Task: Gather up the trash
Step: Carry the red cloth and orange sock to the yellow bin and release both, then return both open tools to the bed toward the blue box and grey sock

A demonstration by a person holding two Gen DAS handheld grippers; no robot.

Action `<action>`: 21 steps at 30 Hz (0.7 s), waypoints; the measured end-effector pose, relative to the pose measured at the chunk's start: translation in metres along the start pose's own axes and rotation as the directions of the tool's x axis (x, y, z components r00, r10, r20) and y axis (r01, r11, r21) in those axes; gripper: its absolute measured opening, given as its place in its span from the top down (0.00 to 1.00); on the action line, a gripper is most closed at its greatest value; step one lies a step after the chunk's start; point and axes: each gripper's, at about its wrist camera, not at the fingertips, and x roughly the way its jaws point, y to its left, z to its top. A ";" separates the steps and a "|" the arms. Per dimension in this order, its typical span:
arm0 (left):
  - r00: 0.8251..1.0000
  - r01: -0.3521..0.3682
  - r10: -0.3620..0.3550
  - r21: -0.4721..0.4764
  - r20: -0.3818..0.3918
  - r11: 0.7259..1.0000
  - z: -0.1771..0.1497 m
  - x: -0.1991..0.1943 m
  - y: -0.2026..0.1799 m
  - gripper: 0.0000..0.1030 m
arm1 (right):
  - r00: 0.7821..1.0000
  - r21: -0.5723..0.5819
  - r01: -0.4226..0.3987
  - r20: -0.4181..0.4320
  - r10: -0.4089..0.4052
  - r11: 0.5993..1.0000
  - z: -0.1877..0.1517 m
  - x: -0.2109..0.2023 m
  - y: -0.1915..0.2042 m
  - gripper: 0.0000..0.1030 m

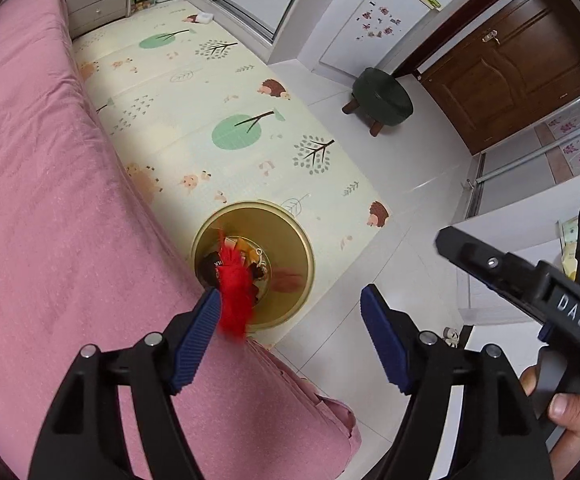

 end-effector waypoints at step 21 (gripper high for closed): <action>0.990 -0.065 0.092 -0.231 0.110 0.971 -0.086 -0.093 0.108 0.29 | 0.986 -0.238 -0.132 -0.135 0.101 0.962 -0.074 0.016 0.131 0.52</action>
